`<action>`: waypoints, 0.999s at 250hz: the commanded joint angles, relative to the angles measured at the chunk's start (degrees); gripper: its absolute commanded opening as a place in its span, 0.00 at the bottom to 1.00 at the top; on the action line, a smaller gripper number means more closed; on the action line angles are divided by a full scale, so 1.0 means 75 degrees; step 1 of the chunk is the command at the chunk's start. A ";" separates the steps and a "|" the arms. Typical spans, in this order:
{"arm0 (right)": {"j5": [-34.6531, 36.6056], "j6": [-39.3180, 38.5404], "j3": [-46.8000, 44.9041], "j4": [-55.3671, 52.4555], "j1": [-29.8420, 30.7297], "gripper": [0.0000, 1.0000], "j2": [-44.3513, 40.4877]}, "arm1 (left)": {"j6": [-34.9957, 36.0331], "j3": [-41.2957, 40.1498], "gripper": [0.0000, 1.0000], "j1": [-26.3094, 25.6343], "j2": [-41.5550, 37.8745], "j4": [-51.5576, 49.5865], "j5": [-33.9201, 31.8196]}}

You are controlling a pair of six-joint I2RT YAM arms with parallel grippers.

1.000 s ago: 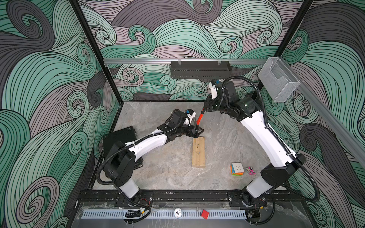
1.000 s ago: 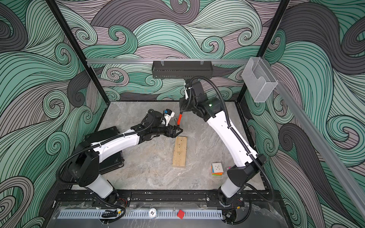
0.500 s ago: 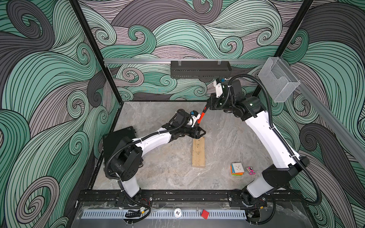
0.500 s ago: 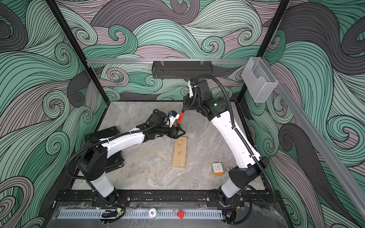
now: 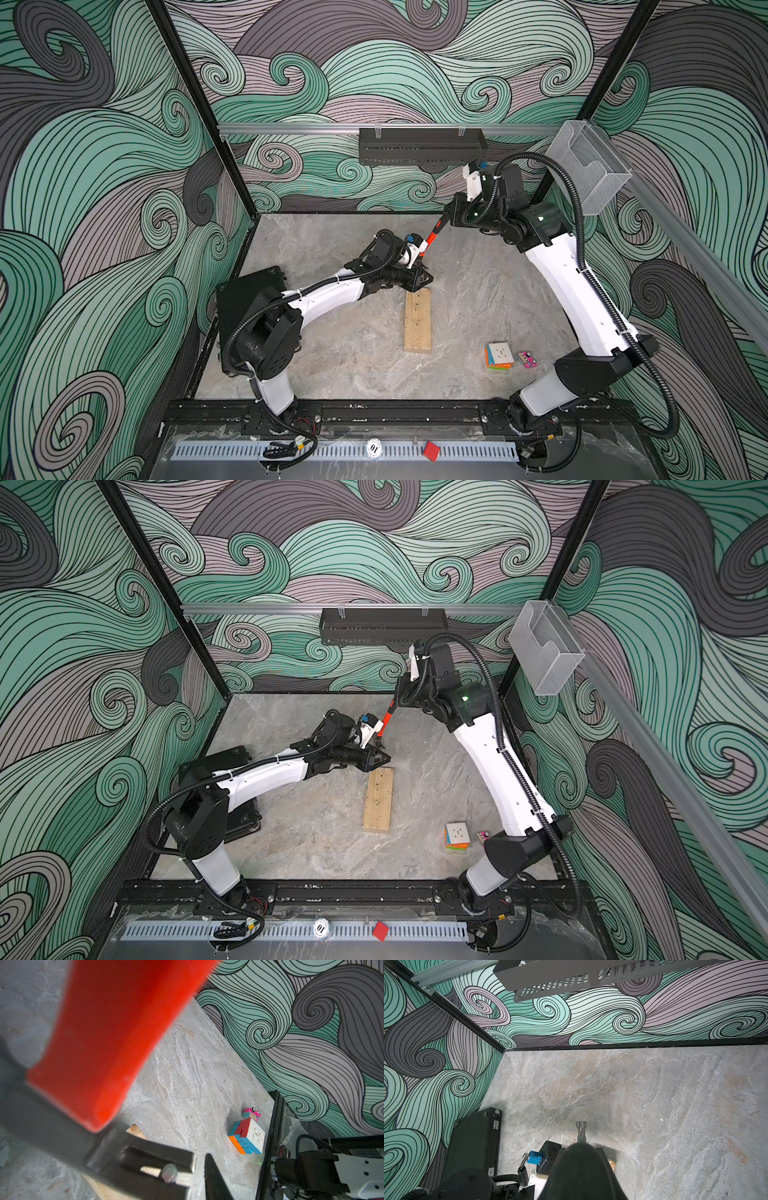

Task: Use a claw hammer to pull out a nail
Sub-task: Pick up the nail with the hammer.

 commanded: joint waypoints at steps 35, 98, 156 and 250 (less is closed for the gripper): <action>-0.0114 0.0224 -0.0018 0.0517 -0.0100 0.07 -0.0471 | 0.0087 0.0416 0.00 -0.0100 0.0132 -0.0305 -0.0041; -0.0077 0.0209 -0.0047 0.0510 -0.0124 0.07 -0.0514 | 0.0064 0.0486 0.00 -0.0108 0.0171 -0.0334 -0.0106; -0.0044 0.0209 -0.0085 0.0510 -0.0147 0.07 -0.0503 | 0.0081 0.0550 0.00 -0.0110 0.0203 -0.0427 -0.0124; 0.0135 0.0173 -0.0326 0.0643 -0.0160 0.07 -0.0610 | 0.0110 0.0991 0.00 -0.0194 0.0300 -0.0704 -0.0024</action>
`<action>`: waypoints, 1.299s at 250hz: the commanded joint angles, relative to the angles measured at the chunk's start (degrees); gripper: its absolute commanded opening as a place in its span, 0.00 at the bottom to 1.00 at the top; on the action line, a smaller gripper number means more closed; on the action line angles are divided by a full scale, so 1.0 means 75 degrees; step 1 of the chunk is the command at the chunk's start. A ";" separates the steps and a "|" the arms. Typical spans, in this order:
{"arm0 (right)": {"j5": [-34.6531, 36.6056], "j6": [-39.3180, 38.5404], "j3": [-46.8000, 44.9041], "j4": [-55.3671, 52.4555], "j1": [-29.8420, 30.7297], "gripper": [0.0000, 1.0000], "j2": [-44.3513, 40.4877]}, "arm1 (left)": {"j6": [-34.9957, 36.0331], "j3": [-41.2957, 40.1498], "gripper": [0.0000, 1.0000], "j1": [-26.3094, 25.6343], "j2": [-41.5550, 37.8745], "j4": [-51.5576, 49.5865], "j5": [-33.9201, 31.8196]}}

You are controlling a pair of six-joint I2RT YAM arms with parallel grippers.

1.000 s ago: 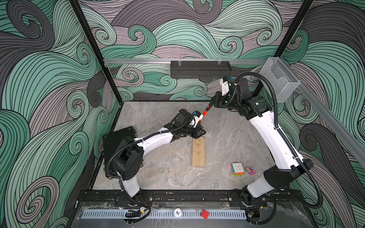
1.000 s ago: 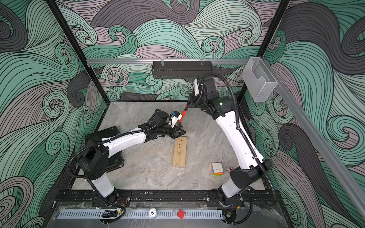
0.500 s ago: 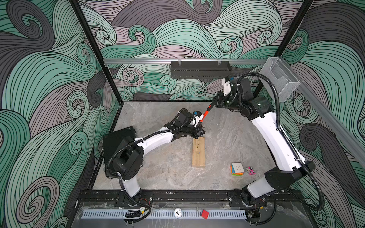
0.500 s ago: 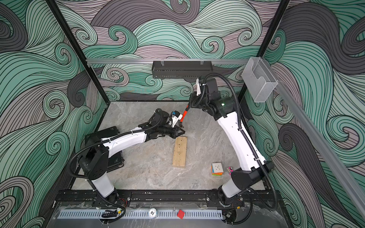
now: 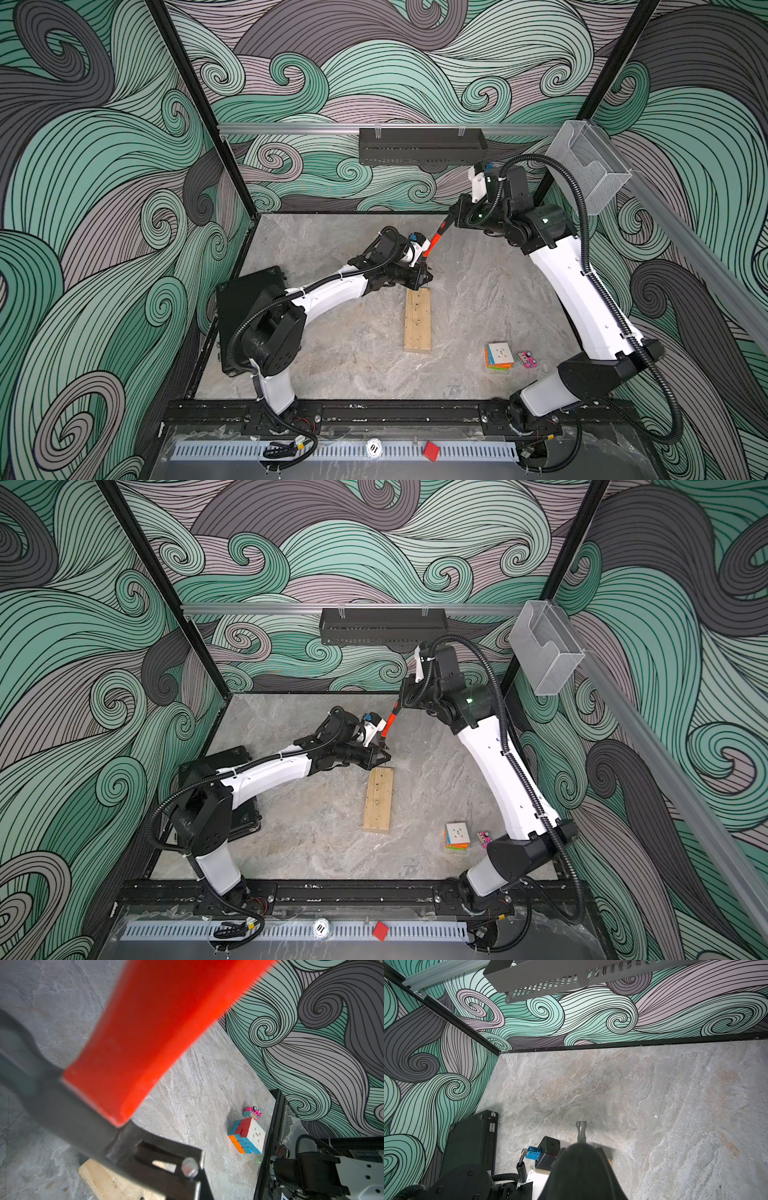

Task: Use a claw hammer to pull out a nail
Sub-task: Pick up the nail with the hammer.

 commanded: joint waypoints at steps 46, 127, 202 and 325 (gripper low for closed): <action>0.0137 0.0139 -0.0153 0.0709 -0.0031 0.07 -0.0419 | 0.0080 0.0672 0.00 -0.0207 -0.0020 -0.0319 0.0052; 0.0198 0.0195 -0.0435 0.0908 -0.0029 0.07 -0.0525 | 0.0037 0.1260 0.00 -0.0337 -0.0056 -0.0940 0.0187; 0.0285 0.0210 -0.0527 0.0997 -0.0046 0.07 -0.0547 | 0.0191 0.1362 0.00 -0.0426 -0.0201 -0.1272 0.0111; 0.0347 0.0105 -0.0700 0.1198 -0.0042 0.07 -0.0607 | 0.0337 0.1718 0.00 -0.0397 -0.0300 -0.2223 -0.0632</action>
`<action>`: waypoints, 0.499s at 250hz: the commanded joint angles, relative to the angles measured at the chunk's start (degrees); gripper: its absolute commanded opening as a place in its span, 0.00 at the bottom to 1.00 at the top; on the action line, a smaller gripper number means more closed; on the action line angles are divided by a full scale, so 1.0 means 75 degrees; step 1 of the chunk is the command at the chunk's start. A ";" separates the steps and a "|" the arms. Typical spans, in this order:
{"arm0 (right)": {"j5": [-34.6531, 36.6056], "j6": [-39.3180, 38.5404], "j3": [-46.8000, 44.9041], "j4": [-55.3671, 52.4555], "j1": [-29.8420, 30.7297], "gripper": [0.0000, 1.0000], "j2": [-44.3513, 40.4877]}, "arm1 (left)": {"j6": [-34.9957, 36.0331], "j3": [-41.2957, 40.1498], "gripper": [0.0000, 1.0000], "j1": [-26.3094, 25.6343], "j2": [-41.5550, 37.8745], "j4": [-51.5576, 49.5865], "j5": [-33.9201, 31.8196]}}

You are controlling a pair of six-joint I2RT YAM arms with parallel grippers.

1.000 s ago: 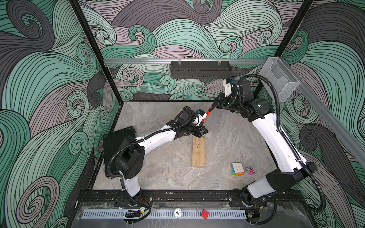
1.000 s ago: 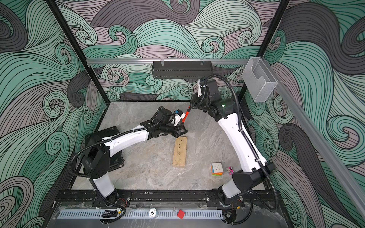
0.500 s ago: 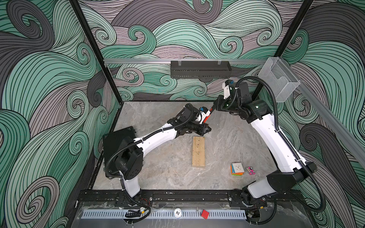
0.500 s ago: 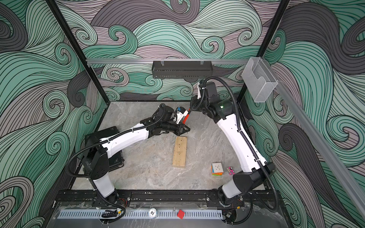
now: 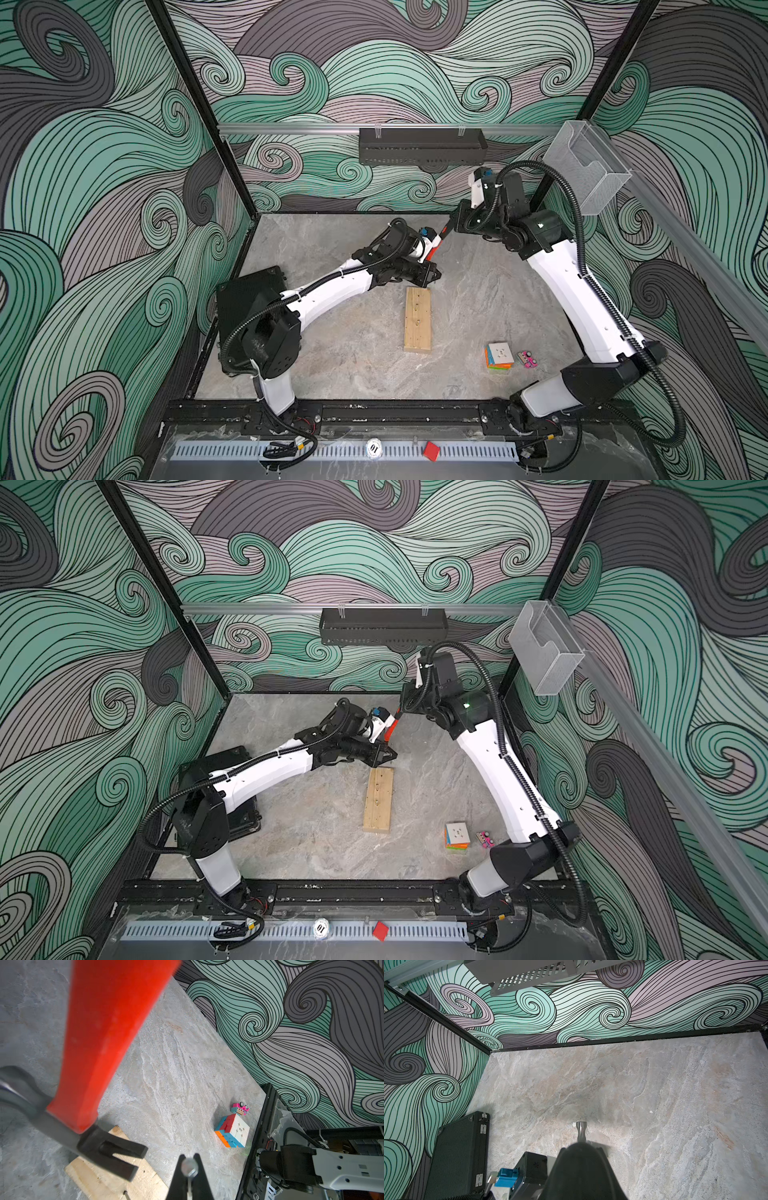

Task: Use a claw hammer to pull out a nail
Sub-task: Pick up the nail with the hammer.

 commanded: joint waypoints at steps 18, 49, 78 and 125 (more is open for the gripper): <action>0.0142 0.0019 -0.0128 0.0952 -0.0039 0.07 -0.0435 | 0.0226 0.0548 0.00 -0.0021 -0.0299 -0.0947 -0.0507; 0.0216 -0.0048 -0.0239 0.1051 -0.0040 0.07 -0.0473 | 0.0199 0.0598 0.00 -0.0016 -0.0359 -0.1314 -0.0782; 0.0287 -0.0114 -0.0312 0.1211 -0.0042 0.07 -0.0451 | 0.0182 0.0743 0.00 -0.0003 -0.0396 -0.1719 -0.1264; 0.0321 -0.0220 -0.0295 0.1373 -0.0045 0.06 -0.0384 | 0.0094 0.0780 0.00 0.0020 -0.0622 -0.2481 -0.2056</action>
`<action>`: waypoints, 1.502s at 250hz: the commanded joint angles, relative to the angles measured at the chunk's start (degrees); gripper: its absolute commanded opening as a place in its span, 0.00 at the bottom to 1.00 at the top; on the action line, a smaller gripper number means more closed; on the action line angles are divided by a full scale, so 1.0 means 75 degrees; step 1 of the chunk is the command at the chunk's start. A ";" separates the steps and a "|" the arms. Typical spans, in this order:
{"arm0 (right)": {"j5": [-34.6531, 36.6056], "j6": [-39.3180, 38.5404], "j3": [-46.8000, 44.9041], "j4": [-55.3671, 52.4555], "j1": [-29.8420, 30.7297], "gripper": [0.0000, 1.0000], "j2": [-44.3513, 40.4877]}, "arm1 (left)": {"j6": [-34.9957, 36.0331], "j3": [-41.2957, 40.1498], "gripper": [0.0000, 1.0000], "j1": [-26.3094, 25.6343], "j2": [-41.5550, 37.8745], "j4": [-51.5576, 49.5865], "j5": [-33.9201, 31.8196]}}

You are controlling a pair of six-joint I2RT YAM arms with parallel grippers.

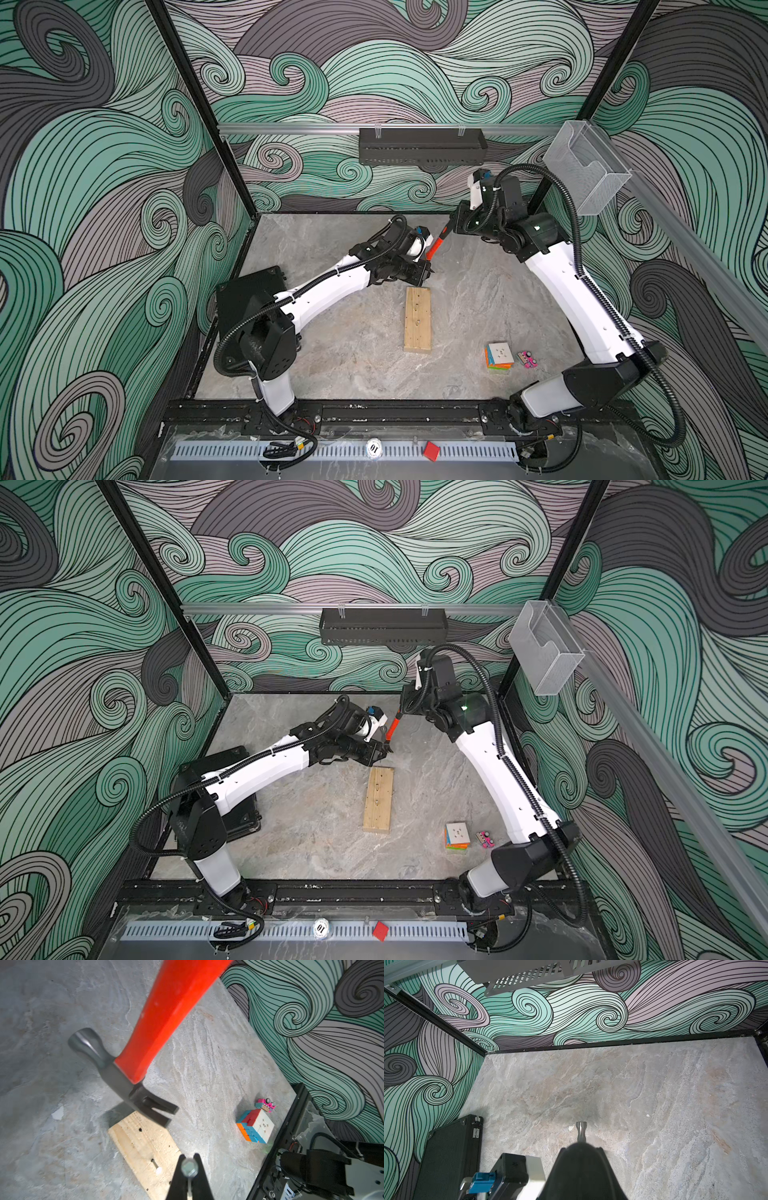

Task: Use a claw hammer to pull out a nail
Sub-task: Pick up the nail with the hammer, then place the nail at the center of the board.

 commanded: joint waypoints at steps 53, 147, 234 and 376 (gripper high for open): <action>0.0146 -0.0043 -0.0026 0.1120 -0.0039 0.06 -0.0332 | 0.0037 0.0424 0.00 0.0058 -0.0670 -0.2002 -0.1454; 0.0175 -0.0054 -0.0149 0.1258 -0.0039 0.07 -0.0389 | -0.0247 0.0299 0.00 0.0146 -0.0997 -0.3103 -0.2044; -0.0025 -0.0065 -0.0275 0.1383 -0.0041 0.07 -0.0502 | -0.0868 -0.0470 0.00 0.0234 -0.1614 -0.3743 -0.2635; -0.0313 -0.0031 -0.0715 0.1616 -0.0039 0.07 -0.0655 | -0.2373 -0.2250 0.00 0.0208 -0.2362 -0.4379 -0.2315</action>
